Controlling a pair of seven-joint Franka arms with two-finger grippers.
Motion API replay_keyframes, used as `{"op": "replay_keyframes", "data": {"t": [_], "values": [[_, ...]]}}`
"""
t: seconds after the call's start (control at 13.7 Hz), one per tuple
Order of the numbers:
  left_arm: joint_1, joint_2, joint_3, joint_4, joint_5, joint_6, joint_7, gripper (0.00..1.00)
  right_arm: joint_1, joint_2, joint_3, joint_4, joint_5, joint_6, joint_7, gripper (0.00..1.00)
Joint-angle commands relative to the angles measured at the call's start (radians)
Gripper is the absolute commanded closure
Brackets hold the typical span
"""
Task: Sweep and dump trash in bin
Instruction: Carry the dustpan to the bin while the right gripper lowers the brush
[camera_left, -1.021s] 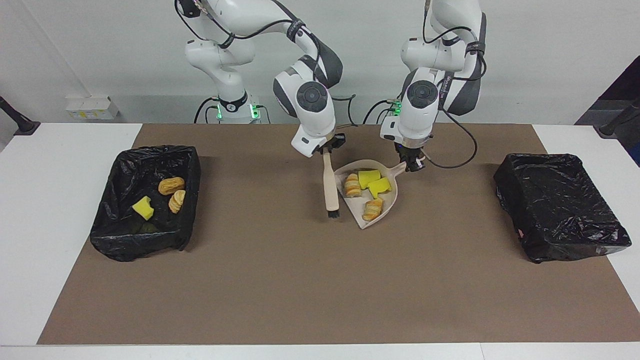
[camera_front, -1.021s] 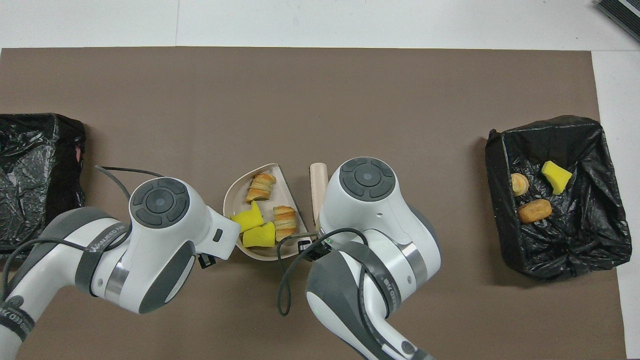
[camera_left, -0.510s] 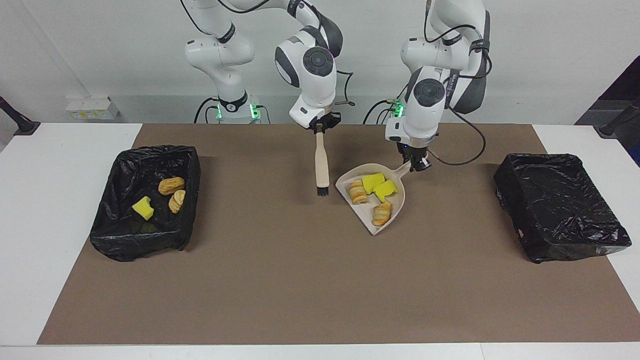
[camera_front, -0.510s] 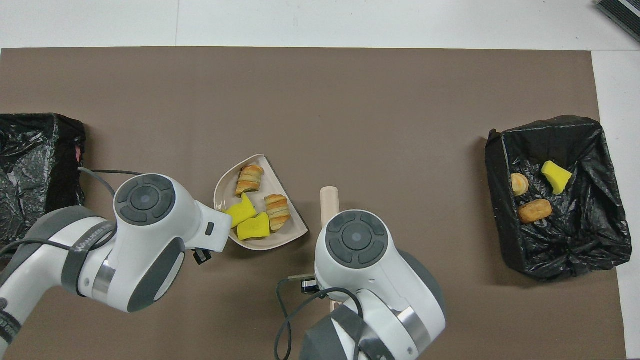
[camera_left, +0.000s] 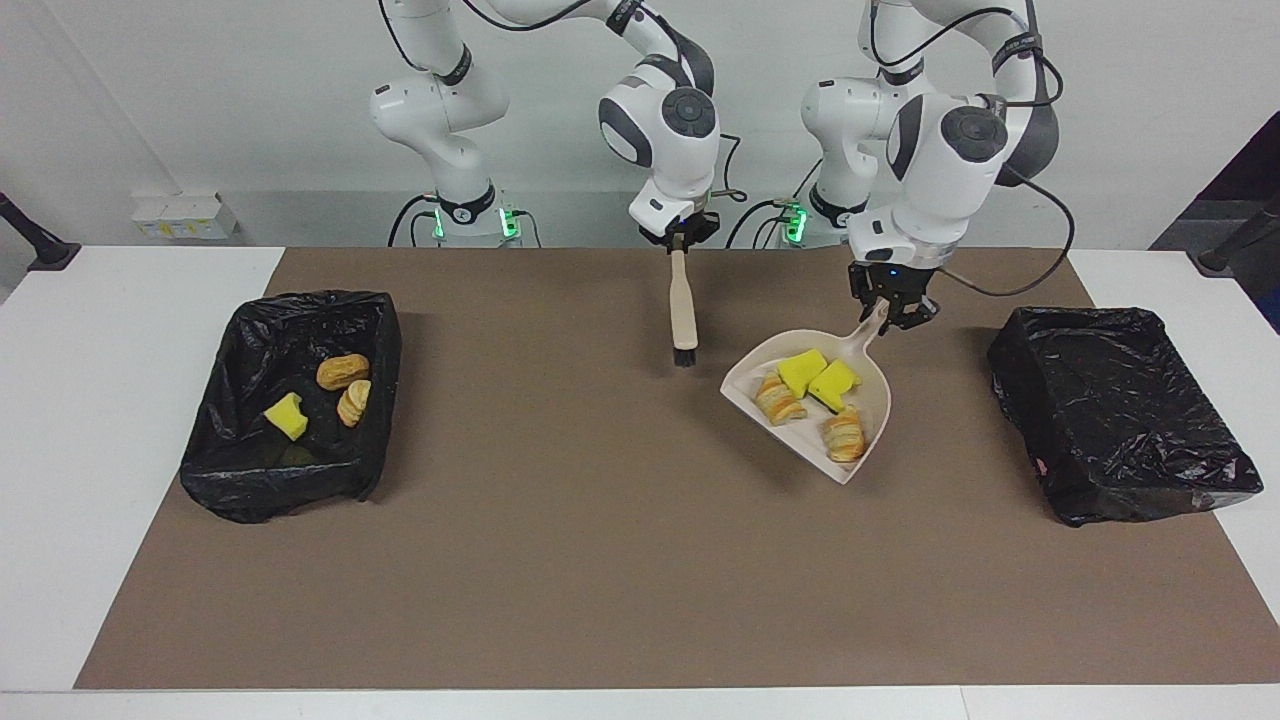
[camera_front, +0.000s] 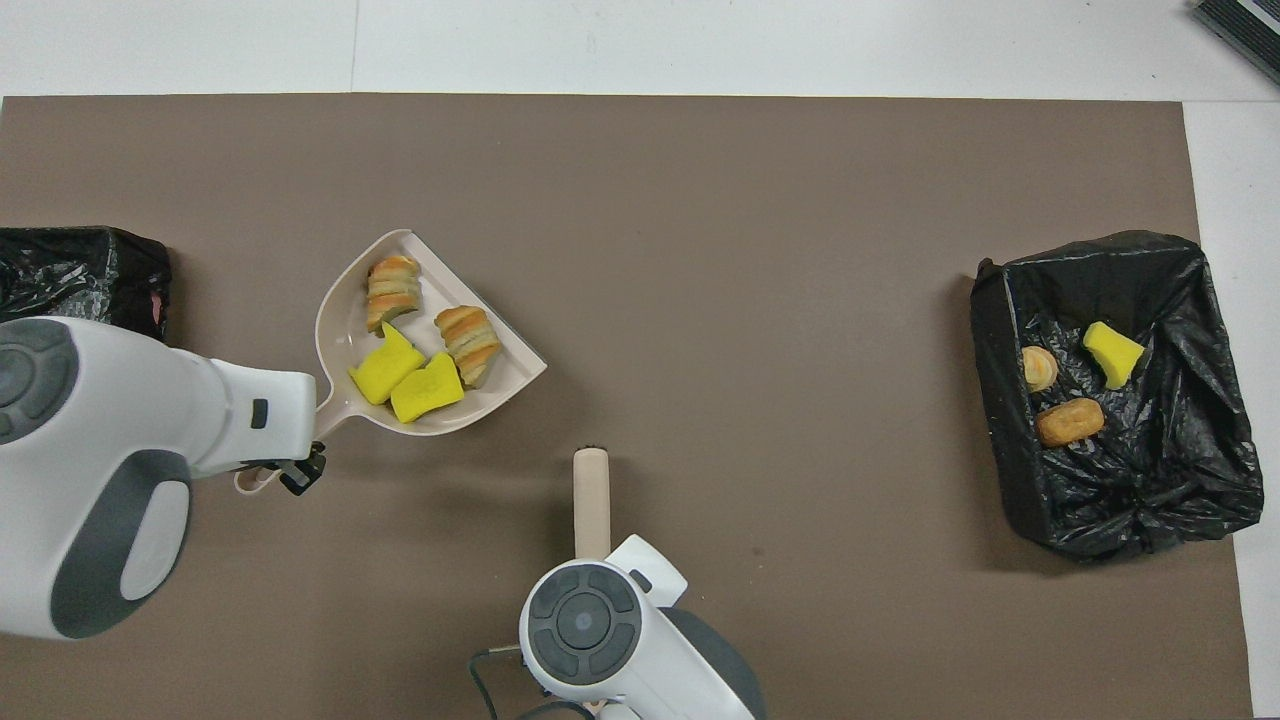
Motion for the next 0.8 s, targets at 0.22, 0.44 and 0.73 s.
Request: {"op": "replay_keyframes", "data": {"t": [0.22, 0.44, 0.73], "values": [[0.212, -0.002, 0.001, 0.198, -0.025, -0.153, -0.013, 1.0, 0.023, 0.103, -0.001, 0.058, 0.01, 0.021, -0.008, 1.0], [0.341, -0.003, 0.015, 0.227, -0.022, -0.156, 0.0, 1.0, 0.021, 0.103, -0.001, 0.06, 0.013, 0.004, -0.042, 1.0], [0.496, 0.055, 0.027, 0.339, -0.006, -0.187, 0.126, 1.0, 0.015, 0.104, -0.001, 0.061, 0.024, -0.003, -0.041, 1.0]]}}
